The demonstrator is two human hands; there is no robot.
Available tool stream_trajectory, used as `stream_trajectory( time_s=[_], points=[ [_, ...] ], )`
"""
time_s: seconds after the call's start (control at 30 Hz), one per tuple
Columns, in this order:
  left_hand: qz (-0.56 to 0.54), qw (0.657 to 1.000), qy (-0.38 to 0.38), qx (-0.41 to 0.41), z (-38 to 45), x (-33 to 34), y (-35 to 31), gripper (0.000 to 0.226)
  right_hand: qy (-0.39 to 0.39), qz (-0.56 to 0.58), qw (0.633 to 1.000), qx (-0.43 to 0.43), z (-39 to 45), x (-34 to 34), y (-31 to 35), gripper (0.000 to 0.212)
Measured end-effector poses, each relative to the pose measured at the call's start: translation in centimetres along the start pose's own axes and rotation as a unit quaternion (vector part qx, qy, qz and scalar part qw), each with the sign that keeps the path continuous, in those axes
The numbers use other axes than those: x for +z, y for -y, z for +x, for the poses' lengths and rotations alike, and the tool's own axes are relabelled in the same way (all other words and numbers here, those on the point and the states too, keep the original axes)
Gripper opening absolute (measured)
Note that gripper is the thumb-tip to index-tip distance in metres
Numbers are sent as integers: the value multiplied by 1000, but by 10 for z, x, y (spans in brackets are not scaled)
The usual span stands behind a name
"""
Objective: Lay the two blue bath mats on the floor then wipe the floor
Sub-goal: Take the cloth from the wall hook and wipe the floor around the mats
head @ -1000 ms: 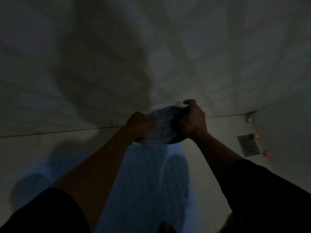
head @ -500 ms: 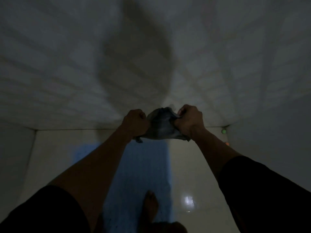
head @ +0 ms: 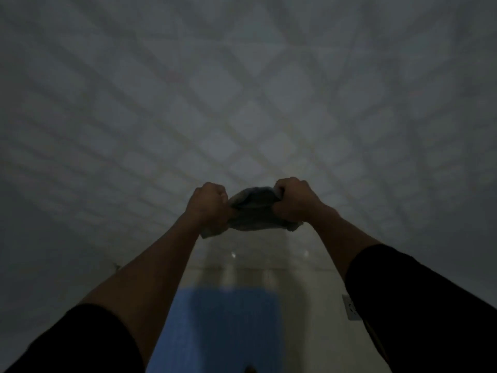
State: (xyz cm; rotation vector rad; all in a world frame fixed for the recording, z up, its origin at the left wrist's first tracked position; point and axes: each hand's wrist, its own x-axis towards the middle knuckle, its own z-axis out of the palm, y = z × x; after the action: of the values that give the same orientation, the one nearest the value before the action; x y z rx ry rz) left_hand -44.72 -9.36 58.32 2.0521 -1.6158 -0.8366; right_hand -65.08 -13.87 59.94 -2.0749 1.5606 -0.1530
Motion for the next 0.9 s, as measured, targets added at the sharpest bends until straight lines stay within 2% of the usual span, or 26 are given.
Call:
stream_trajectory(
  time_s=[0.17, 0.3, 0.37, 0.43, 0.53, 0.6, 0.73, 0.9],
  points=[
    [-8, 994, -85, 74, -75, -57, -46, 25, -52, -5, 998, -42, -63, -56, 44, 17],
    [-17, 989, -109, 100, -138, -86, -60, 18, -70, -42, 993, -89, -120, -72, 90, 25],
    [-2, 989, -95, 112, -165, -98, -68, 9, -72, -51, 990, -108, -149, -80, 107, 14],
    [8, 989, -88, 118, -184, -109, -81, 17, -86, -62, 987, -122, -173, -95, 116, 7],
    [24, 986, -88, 143, -202, -127, -110, 5, -110, -66, 983, -133, -201, -133, 119, 8],
    [29, 979, -97, 178, -212, -136, -134, 11, -129, -59, 980, -138, -217, -160, 117, 11],
    [25, 958, -136, 250, -226, -149, -191, 9, -195, -21, 967, -160, -245, -215, 100, 22],
    [-19, 944, -125, 305, -215, -150, -273, 3, -238, 7, 954, -185, -260, -284, 60, 42]
  ],
)
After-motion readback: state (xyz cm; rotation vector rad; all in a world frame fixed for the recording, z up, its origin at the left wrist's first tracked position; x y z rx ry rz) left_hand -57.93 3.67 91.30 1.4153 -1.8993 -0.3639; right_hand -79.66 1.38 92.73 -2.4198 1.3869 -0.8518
